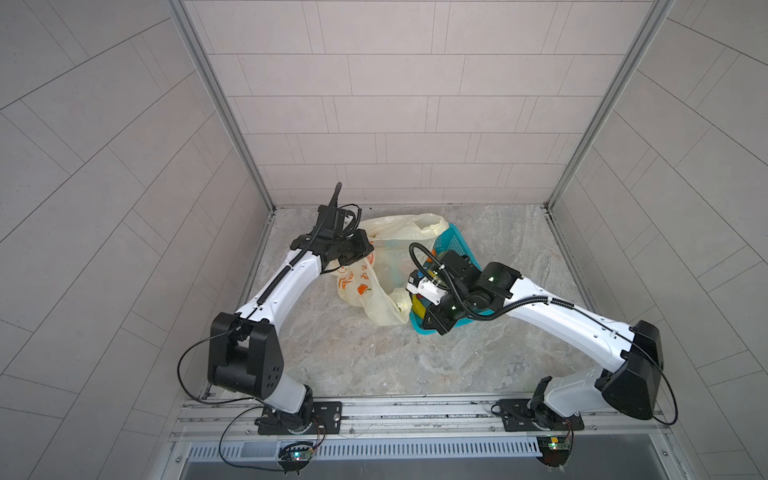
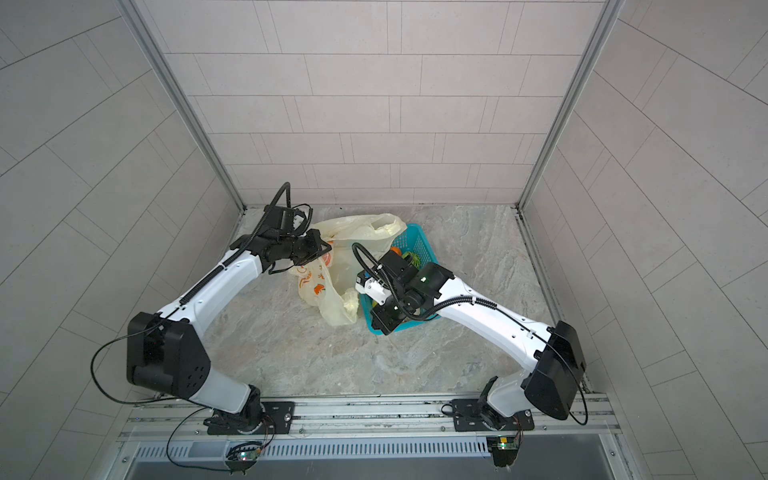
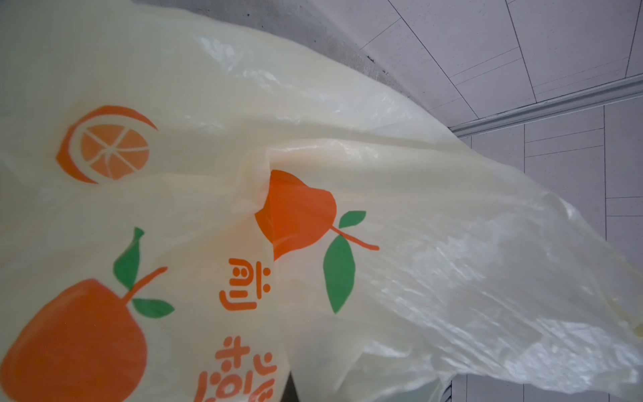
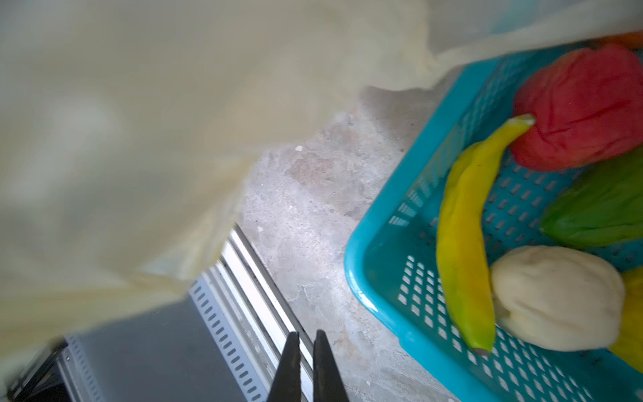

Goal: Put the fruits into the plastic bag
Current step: 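Release the bag with the right gripper and reach into the basket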

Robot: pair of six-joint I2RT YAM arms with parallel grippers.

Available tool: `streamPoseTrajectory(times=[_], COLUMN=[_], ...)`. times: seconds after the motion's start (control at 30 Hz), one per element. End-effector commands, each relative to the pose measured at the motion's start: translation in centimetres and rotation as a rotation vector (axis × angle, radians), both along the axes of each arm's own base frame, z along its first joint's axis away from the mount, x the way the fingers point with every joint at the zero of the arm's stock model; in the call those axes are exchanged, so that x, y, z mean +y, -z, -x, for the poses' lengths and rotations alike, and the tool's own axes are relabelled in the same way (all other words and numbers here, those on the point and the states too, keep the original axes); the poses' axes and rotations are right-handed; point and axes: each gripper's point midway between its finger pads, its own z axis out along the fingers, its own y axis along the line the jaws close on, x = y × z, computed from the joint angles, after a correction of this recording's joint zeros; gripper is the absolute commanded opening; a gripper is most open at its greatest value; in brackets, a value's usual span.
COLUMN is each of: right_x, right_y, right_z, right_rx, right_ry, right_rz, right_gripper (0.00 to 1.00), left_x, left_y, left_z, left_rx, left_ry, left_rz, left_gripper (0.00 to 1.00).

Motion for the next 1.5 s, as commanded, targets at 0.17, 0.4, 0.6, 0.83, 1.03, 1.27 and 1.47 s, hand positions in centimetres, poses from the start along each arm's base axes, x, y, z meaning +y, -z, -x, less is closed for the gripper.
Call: streamPoseTrajectory(times=[0.17, 0.4, 0.6, 0.83, 1.03, 1.27, 1.47], right_x=[-7.1, -10.7, -9.4, -7.9, -7.5, -8.3, -7.3], right_y=[-6.6, -4.2, 2.6, 6.3, 9.1, 11.7, 13.4], right_z=[-7.7, -10.8, -10.4, -11.0, -13.1, -15.6, -16.9], right_rx=[-0.261, -0.211, -0.004, -0.034, -0.017, -0.073, -0.074], right_ry=[0.404, 0.602, 0.619, 0.565, 0.547, 0.551, 0.551], right_rz=[-0.141, -0.149, -0.069, 0.067, 0.176, 0.299, 0.276], right_gripper=[0.55, 0.62, 0.58, 0.56, 0.48, 0.49, 0.50], left_x=[0.7, 0.5, 0.5, 1.1, 1.5, 1.6, 1.5], left_y=[-1.6, -2.1, -2.7, -2.8, -2.5, -2.2, -2.2], left_z=[1.8, 2.9, 3.3, 3.3, 3.4, 3.7, 3.6], left_rx=[-0.046, -0.006, 0.042, 0.043, 0.036, 0.041, 0.035], left_ry=[-0.008, -0.043, -0.102, -0.152, -0.163, -0.154, -0.141], left_rz=[0.005, 0.083, 0.142, 0.140, 0.120, 0.104, 0.096], left_gripper=[0.00, 0.00, 0.00, 0.00, 0.00, 0.00, 0.00])
